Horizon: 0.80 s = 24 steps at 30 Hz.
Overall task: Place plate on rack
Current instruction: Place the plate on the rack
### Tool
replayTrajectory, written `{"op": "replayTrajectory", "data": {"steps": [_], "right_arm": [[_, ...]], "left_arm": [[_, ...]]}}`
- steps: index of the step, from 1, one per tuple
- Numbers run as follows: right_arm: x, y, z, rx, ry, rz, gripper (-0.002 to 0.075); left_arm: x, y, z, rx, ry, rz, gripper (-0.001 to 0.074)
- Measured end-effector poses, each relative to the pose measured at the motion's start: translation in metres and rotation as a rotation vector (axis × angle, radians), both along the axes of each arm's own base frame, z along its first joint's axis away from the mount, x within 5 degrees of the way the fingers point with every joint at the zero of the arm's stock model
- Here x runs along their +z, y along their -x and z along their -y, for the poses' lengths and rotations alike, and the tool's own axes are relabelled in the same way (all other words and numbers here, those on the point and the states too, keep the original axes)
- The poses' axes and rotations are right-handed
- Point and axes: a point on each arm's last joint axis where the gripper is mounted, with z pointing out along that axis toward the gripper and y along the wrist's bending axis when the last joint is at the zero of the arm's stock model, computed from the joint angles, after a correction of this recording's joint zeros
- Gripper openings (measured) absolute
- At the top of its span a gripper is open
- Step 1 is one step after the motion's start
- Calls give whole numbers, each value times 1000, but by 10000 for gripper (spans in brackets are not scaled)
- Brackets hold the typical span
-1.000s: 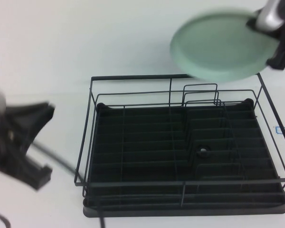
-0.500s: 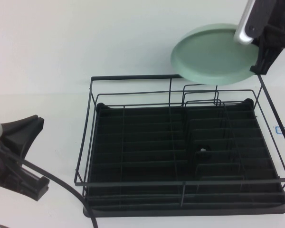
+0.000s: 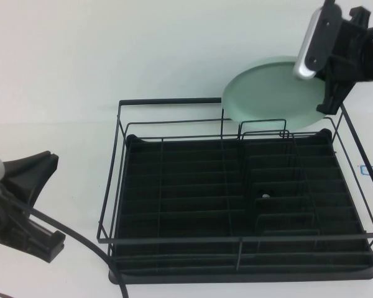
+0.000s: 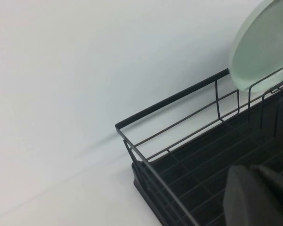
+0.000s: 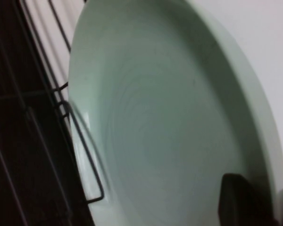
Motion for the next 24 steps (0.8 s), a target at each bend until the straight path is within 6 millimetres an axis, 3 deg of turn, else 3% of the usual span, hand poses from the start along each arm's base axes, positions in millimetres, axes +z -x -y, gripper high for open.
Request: {"op": "replayTrajectory", "data": {"steps": [11, 24], "right_arm": [[-31, -9, -22, 68, 65, -22, 113], [-36, -11, -23, 61, 64, -26, 113]], "left_arm": [[0, 0, 0, 1, 6, -3, 1], [0, 0, 0, 2, 8, -4, 1]]}}
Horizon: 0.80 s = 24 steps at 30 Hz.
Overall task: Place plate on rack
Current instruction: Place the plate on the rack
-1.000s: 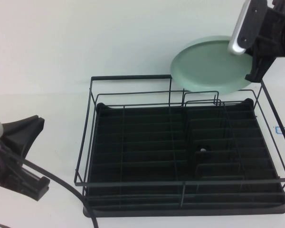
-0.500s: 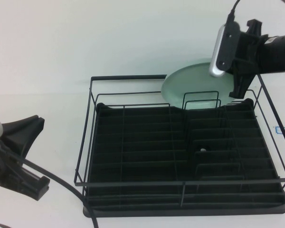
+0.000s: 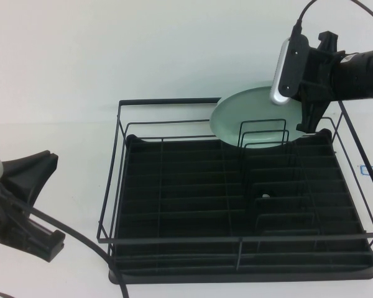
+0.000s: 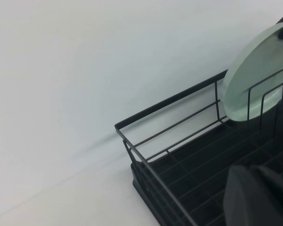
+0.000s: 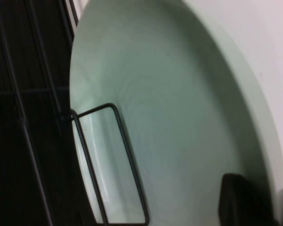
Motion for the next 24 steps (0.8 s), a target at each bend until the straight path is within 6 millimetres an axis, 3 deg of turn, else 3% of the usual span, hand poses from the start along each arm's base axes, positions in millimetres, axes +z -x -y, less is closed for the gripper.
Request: {"op": "replayTrajectory", "data": {"steps": [13, 16, 24], "right_arm": [[-12, -5, -1, -28, -11, -23, 146], [-13, -6, -1, -37, -21, -31, 206], [-13, -10, 1, -96, -59, -13, 457]], "left_arm": [[0, 0, 0, 0, 0, 0, 1], [0, 0, 0, 0, 0, 0, 1], [0, 0, 0, 0, 0, 0, 1]]}}
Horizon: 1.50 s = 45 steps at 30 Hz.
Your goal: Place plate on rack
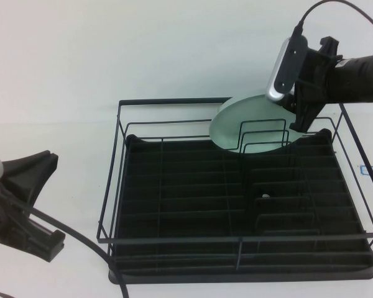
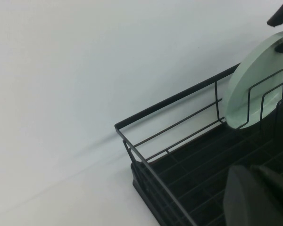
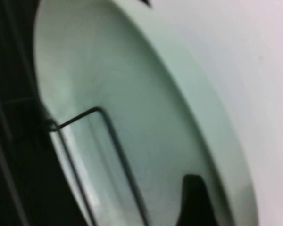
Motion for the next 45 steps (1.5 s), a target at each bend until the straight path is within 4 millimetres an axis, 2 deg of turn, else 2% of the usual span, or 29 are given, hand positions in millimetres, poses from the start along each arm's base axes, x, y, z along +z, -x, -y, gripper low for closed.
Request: {"op": "replayTrajectory", "data": {"steps": [6, 26, 32, 36, 39, 41, 43, 45], "right_arm": [[5, -3, 1, -56, -53, 30, 494], [22, 0, 1, -117, -176, 39, 498], [59, 16, 3, -108, -231, 88, 498], [90, 36, 4, -69, -280, 92, 491], [117, 57, 5, -65, -369, 66, 425], [139, 74, 9, -78, -441, 69, 320], [160, 93, 12, -77, -499, 75, 158], [176, 110, 15, -58, -531, 75, 71]], "left_arm": [[0, 0, 0, 1, 1, 2, 1], [0, 0, 0, 1, -1, 4, 1], [1, -1, -1, -3, -67, 47, 1], [7, 2, -3, 12, -74, 104, 1], [14, 12, -7, 12, -57, 146, 1], [20, 21, -10, 7, -43, 178, 1], [26, 34, -14, -3, -28, 215, 0], [29, 47, -17, -20, -22, 237, 0]]}}
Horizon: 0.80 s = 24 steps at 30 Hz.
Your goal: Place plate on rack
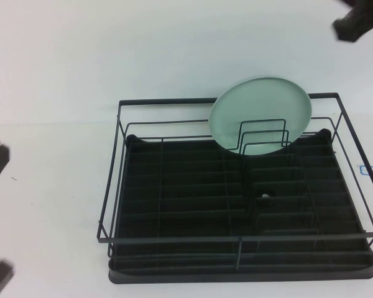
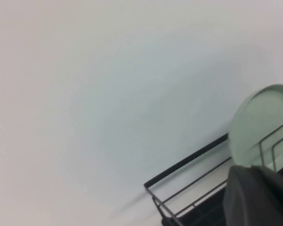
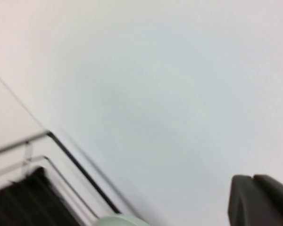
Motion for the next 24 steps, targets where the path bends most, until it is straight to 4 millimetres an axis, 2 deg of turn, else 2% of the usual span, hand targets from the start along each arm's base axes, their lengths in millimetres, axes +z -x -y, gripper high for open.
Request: {"op": "replayTrajectory", "data": {"steps": [4, 8, 18, 24], "right_arm": [[21, 35, 5, 36, -50, -5, 23], [15, 65, 14, 19, -75, -23, 21], [-65, 147, 40, -38, -98, -154, 21], [-98, 190, 53, -63, -146, -166, 21]], "left_arm": [[-1, 19, -3, -47, -32, 0, 1], [-8, 35, -5, -92, -72, -17, 1], [-34, 63, -17, -84, -44, 71, 1], [-54, 63, -17, -85, -53, 45, 0]]}}
